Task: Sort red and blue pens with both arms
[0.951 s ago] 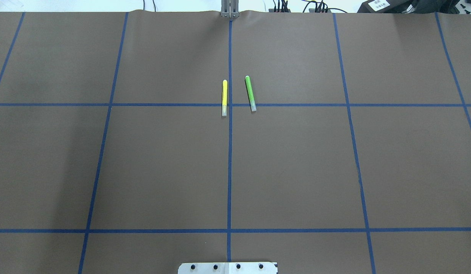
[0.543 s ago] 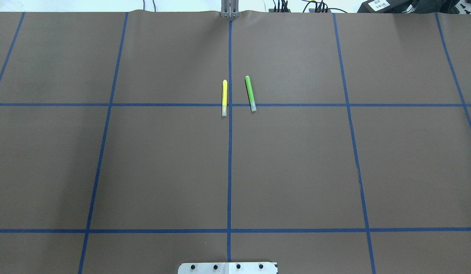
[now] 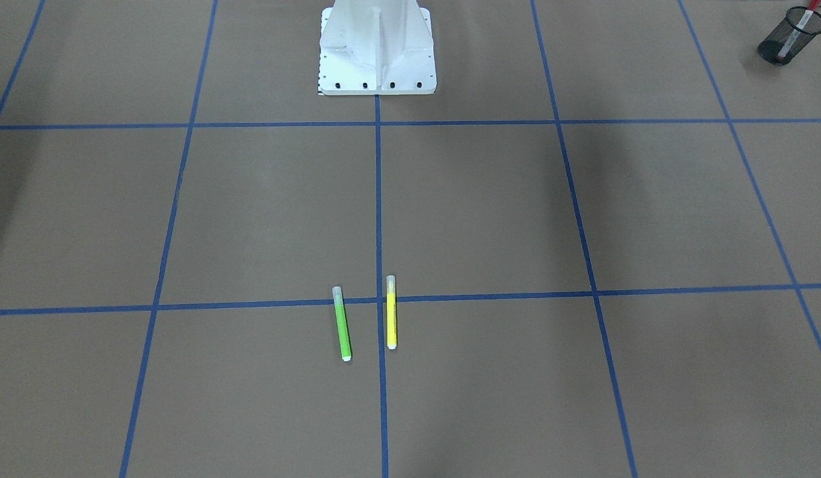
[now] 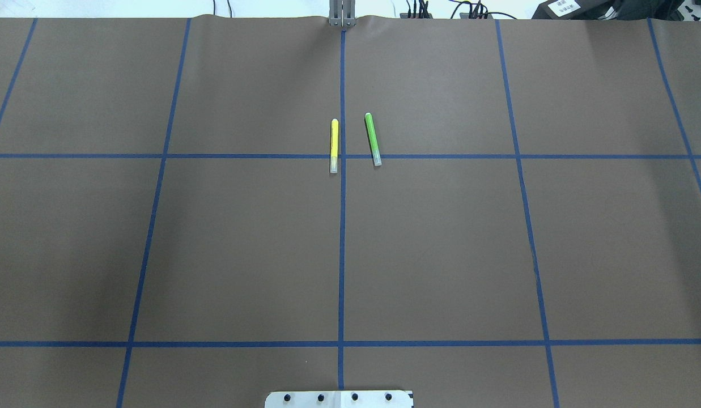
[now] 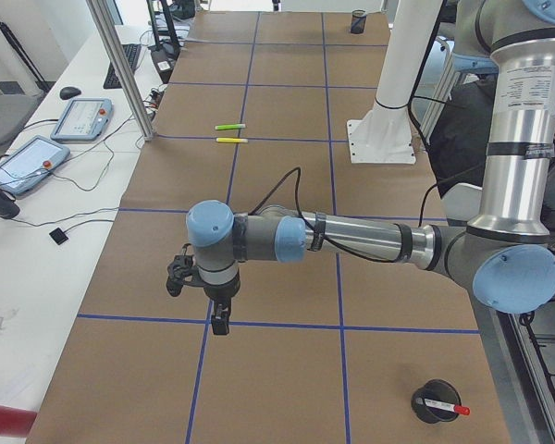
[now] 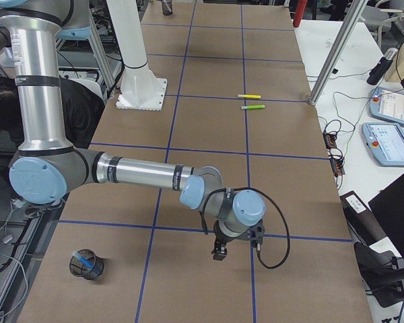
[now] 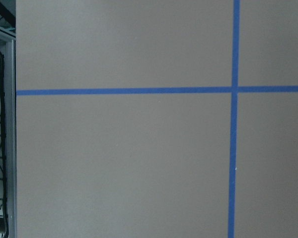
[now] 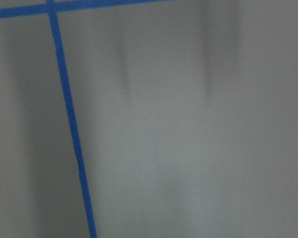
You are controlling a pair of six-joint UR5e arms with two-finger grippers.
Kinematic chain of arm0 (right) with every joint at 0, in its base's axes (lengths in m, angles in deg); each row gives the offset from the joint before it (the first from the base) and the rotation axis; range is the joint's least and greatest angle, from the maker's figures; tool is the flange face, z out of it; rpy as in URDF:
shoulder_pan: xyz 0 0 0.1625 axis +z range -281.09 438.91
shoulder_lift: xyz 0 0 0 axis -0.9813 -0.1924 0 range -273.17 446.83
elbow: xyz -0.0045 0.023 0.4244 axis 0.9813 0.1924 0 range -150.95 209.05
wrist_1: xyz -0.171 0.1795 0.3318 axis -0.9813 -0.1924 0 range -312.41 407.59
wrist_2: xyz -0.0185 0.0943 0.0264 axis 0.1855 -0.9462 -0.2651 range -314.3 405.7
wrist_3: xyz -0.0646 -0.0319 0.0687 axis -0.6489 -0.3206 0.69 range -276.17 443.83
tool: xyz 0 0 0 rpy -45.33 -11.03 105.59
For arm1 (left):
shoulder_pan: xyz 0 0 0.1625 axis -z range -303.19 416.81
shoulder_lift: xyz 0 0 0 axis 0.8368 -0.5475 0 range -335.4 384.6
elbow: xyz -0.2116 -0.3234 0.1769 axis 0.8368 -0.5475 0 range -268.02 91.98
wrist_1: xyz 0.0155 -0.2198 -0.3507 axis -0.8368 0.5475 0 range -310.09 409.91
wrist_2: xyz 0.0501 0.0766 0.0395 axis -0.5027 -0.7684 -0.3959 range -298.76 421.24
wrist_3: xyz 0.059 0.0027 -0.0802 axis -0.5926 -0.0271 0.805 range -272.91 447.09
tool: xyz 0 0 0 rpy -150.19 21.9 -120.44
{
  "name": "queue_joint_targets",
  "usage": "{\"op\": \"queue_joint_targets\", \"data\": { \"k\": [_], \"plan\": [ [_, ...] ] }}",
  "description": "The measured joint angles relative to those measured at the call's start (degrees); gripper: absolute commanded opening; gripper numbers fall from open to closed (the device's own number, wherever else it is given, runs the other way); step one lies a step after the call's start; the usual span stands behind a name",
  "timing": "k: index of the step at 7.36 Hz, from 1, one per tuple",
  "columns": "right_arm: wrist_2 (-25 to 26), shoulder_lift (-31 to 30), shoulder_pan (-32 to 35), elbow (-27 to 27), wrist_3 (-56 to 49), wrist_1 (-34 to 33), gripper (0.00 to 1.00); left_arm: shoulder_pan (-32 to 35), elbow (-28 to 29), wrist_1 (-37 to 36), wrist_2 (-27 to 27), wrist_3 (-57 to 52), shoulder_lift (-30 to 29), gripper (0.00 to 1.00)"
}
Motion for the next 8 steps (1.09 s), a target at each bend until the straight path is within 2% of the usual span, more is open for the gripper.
{"op": "queue_joint_targets", "data": {
  "k": [2, 4, 8],
  "plan": [
    [-0.71, 4.38, -2.61, -1.02, 8.23, 0.54, 1.0, -2.97, -0.44, 2.05, 1.81, 5.02, -2.49, 1.0],
    [-2.38, 5.2, -3.11, -4.02, 10.24, 0.86, 1.0, -3.51, -0.42, 5.52, 2.1, 5.58, -2.57, 1.0],
    [-2.63, 1.84, -3.01, -6.85, 11.46, 3.02, 1.0, -3.37, 0.24, 9.16, 2.15, 3.63, 4.64, 1.0]
  ]
}}
